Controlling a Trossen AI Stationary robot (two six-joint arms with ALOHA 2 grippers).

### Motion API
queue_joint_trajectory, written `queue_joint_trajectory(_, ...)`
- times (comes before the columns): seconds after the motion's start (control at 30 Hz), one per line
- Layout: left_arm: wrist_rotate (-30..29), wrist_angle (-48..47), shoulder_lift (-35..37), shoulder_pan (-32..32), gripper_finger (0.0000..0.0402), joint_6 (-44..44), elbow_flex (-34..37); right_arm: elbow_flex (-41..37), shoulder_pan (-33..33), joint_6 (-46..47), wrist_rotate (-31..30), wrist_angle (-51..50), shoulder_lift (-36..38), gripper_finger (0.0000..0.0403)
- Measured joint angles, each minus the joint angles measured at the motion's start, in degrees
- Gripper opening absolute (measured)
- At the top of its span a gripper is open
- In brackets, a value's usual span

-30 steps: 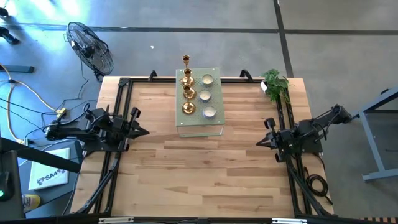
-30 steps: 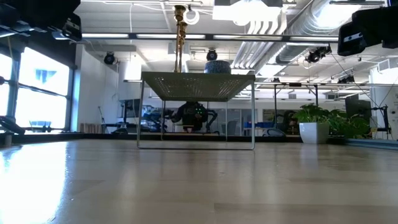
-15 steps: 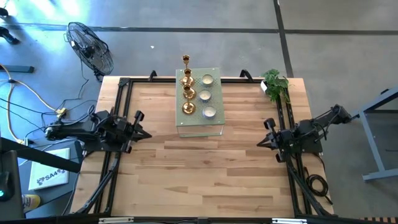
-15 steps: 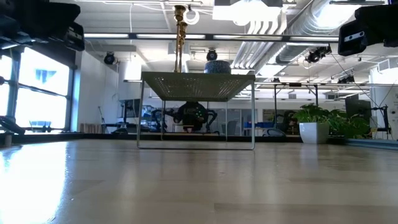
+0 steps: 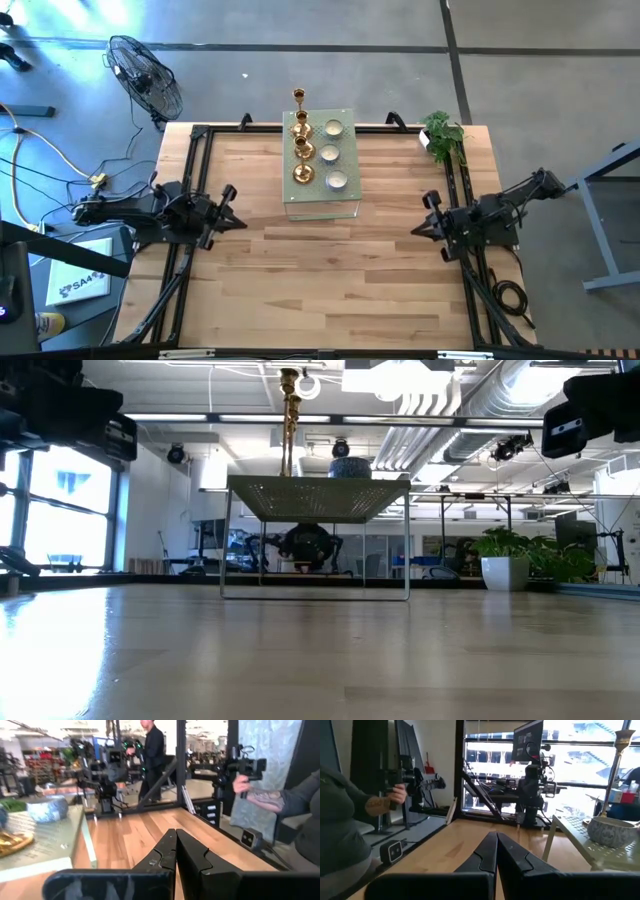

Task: Pick & Place candle stick holders
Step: Return to Home Position

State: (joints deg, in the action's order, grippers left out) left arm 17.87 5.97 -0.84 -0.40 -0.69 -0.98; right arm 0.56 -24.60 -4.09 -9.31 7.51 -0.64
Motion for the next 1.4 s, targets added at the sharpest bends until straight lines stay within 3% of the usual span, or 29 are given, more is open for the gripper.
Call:
queue_joint_trajectory(0.17, 2.2, 0.8, 0.0, 0.0, 0.0000, -0.3, 0.1, 0.0, 0.0, 0.1, -1.7, -1.6, 0.0, 0.0001)
queue_joint_trajectory(0.37, 0.2, -1.0, 0.0, 0.0, 0.0000, -0.4, 0.2, 0.0, 0.0, -0.9, -1.7, -2.0, 0.0, 0.0001)
queue_joint_trajectory(0.67, -12.0, -4.2, -0.1, 0.0, 0.0000, 6.5, 0.3, 0.0, 0.0, -0.9, -1.7, -1.9, 0.0, 0.0004)
queue_joint_trajectory(0.83, -14.7, -4.9, -0.1, 0.0, 0.0001, 6.5, 0.3, 0.0, 0.0, -0.9, -1.7, -1.9, 0.0, 0.0001)
queue_joint_trajectory(1.4, -15.0, -4.9, -0.1, 0.0, 0.0001, 6.6, 0.3, 0.0, 0.0, -0.9, -1.7, -1.9, 0.0, 0.0003)
